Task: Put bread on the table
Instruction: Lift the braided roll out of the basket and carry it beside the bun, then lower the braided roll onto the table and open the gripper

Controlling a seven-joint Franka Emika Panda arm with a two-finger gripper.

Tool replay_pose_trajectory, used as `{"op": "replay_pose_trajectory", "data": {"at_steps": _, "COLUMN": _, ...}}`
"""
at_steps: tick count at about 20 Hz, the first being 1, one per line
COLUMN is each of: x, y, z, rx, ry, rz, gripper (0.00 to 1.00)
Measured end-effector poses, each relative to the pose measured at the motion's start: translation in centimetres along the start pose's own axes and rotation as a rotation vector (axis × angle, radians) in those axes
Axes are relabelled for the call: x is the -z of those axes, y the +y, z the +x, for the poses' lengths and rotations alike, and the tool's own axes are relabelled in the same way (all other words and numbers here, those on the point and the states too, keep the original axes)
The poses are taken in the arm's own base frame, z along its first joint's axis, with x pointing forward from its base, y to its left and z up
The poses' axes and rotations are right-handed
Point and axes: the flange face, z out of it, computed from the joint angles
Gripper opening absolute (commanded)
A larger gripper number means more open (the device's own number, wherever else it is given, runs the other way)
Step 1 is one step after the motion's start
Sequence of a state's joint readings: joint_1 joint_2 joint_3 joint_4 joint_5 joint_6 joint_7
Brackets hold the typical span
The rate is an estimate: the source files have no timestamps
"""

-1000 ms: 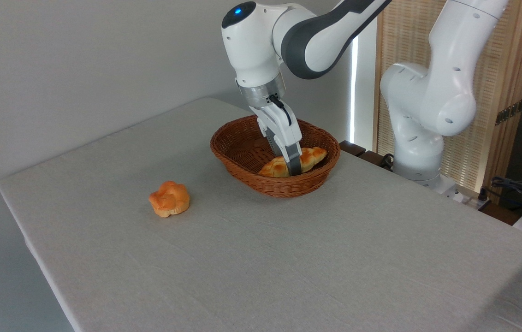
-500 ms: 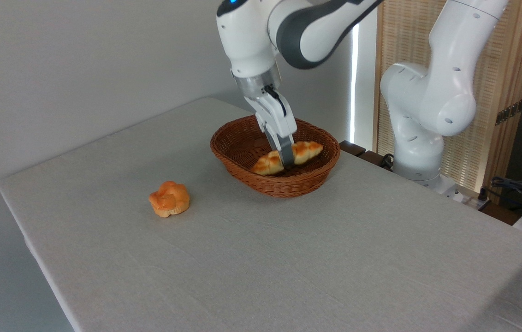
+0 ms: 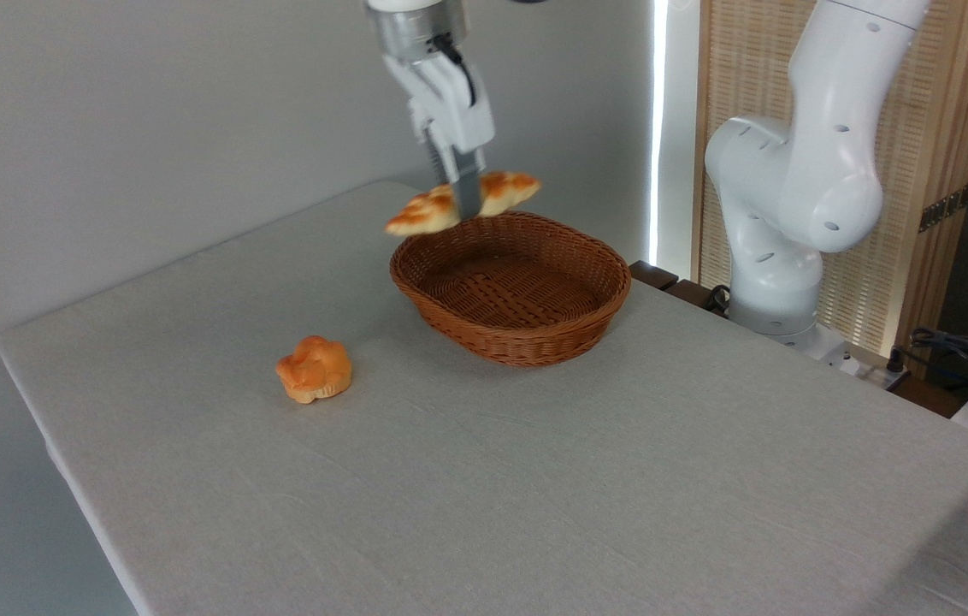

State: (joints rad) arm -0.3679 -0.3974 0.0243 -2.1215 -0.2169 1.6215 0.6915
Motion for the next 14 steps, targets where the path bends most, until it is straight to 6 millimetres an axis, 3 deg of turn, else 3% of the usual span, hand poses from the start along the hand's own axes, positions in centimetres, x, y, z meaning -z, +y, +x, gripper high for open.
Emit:
{"op": "replay_pose_trajectory", "data": {"at_steps": 2, "x": 0.3, "y": -5.7, "z": 0.1, "rx": 0.084, "ry": 0.063, "rz": 0.016, "gripper": 0.26}}
{"op": "replay_pose_trajectory", "data": {"at_steps": 3, "x": 0.1, "y": -7.4, "z": 0.1, "rx": 0.108, "ry": 0.081, "rz": 0.026, "gripper": 0.26}}
{"op": "replay_pose_trajectory", "data": {"at_steps": 5, "x": -1.1, "y": -12.6, "z": 0.0, "rx": 0.179, "ry": 0.131, "rz": 0.071, "gripper": 0.30}}
{"op": "replay_pose_trajectory", "data": {"at_steps": 9, "x": -3.6, "y": -16.4, "z": 1.0, "rx": 0.219, "ry": 0.151, "rz": 0.119, "gripper": 0.46}}
{"op": "replay_pose_trajectory", "data": {"at_steps": 10, "x": -4.1, "y": -16.7, "z": 1.3, "rx": 0.221, "ry": 0.150, "rz": 0.122, "gripper": 0.61}}
{"op": "replay_pose_trajectory", "data": {"at_steps": 13, "x": -6.5, "y": -17.8, "z": 2.2, "rx": 0.223, "ry": 0.125, "rz": 0.125, "gripper": 0.66}}
{"op": "replay_pose_trajectory", "data": {"at_steps": 14, "x": -7.4, "y": -18.1, "z": 2.5, "rx": 0.219, "ry": 0.107, "rz": 0.125, "gripper": 0.78}}
